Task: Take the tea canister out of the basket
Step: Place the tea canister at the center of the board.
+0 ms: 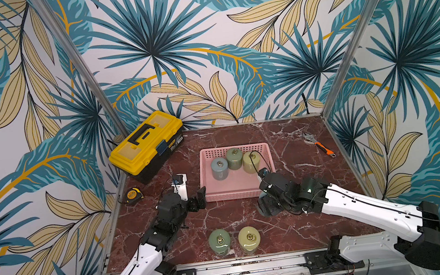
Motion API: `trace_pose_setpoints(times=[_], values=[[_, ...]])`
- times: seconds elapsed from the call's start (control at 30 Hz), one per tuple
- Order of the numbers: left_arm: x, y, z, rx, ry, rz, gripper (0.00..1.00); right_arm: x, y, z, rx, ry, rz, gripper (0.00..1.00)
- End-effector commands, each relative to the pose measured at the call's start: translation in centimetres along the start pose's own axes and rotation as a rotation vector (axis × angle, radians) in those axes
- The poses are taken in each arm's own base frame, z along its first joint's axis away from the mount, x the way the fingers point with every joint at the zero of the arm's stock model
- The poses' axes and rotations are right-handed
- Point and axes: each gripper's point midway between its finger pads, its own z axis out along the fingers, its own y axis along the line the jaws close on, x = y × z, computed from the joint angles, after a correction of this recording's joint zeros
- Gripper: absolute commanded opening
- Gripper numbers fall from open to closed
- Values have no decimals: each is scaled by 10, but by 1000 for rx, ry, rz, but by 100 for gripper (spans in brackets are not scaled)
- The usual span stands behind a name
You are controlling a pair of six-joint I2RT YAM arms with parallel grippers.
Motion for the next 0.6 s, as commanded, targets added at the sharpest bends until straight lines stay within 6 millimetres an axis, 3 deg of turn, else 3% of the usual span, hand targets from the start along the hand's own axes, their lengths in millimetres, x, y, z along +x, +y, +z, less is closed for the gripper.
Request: trace_pose_setpoints(times=[0.0, 0.57], values=[[6, 4, 1, -11, -6, 11, 100, 6, -1, -5, 7, -30, 52, 57], [6, 4, 0, -11, -7, 11, 100, 54, 13, 3, 26, 23, 77, 57]])
